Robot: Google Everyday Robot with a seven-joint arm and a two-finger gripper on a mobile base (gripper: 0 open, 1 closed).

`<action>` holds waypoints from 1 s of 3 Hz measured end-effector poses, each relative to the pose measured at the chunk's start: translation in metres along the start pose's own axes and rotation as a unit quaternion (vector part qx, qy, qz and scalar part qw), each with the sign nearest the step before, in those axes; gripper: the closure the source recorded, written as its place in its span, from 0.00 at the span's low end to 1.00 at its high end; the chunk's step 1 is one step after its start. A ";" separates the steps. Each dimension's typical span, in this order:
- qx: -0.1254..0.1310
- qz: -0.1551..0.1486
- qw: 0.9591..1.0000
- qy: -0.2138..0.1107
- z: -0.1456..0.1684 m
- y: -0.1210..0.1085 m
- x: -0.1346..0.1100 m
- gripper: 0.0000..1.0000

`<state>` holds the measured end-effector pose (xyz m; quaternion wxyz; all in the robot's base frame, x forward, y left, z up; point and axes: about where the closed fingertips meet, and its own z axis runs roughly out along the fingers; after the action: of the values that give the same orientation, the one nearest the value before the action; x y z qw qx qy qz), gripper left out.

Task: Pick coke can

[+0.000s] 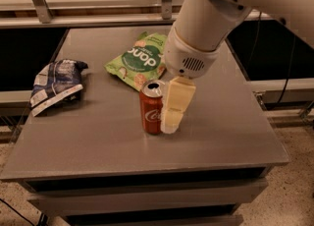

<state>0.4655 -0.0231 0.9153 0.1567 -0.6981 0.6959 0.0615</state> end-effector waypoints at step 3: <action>-0.029 -0.053 0.998 -0.024 0.017 0.019 -0.045 0.72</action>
Offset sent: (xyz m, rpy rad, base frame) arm -0.0217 0.0561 -0.0149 0.0551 0.0609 0.1321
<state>0.4474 0.0251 0.9102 0.1558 -0.7363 0.6522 0.0905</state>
